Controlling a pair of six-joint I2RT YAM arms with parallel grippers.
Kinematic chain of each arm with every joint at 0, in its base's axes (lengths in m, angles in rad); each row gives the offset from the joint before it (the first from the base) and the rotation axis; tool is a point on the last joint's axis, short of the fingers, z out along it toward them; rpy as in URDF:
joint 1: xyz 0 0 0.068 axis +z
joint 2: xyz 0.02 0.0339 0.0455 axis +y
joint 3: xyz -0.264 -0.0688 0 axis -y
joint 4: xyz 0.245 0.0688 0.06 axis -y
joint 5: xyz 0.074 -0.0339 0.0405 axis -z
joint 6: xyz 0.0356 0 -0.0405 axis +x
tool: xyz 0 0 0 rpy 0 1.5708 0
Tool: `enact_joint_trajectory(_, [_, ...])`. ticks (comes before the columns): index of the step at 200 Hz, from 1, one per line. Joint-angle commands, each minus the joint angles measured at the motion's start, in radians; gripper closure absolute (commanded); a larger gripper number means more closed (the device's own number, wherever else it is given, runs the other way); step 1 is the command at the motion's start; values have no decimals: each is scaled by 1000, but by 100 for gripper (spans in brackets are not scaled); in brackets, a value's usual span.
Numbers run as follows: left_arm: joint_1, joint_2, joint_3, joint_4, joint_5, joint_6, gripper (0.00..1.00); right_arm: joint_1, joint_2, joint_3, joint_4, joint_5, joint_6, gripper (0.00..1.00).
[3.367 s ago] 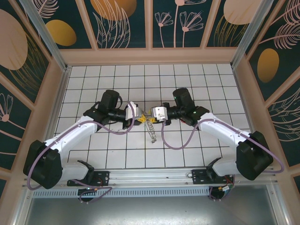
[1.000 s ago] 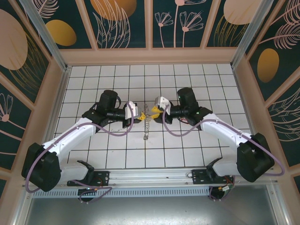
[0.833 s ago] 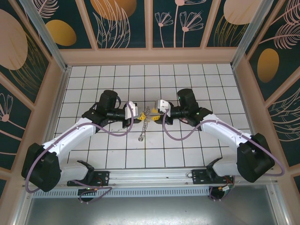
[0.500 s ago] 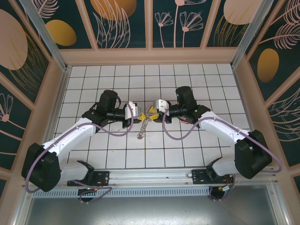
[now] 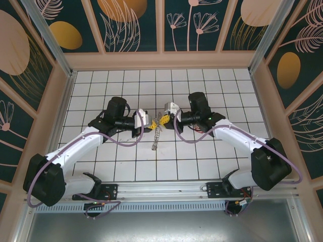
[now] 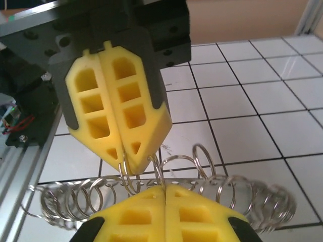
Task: Put the keys on the keyring
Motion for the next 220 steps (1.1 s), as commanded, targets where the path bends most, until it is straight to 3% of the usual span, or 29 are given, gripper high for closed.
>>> enact_joint_trajectory(1, [-4, -22, 2, 26, -3, 3, 100, -13, 16, 53, 55, 24, 242, 100])
enact_joint_trajectory(63, [-3, -16, 2, 52, -7, 0, 100, -24, 118, 198, -98, 67, 608, 97])
enact_joint_trajectory(99, [-4, -14, -5, 66, -11, -9, 100, -37, 135, 238, -174, 113, 630, 81])
enact_joint_trajectory(180, [-3, -22, -21, 107, -7, -51, 100, -104, 91, 227, -184, 140, 660, 71])
enact_joint_trajectory(220, [-4, -20, -17, 115, 3, -72, 100, -104, -44, 108, -52, 294, 579, 70])
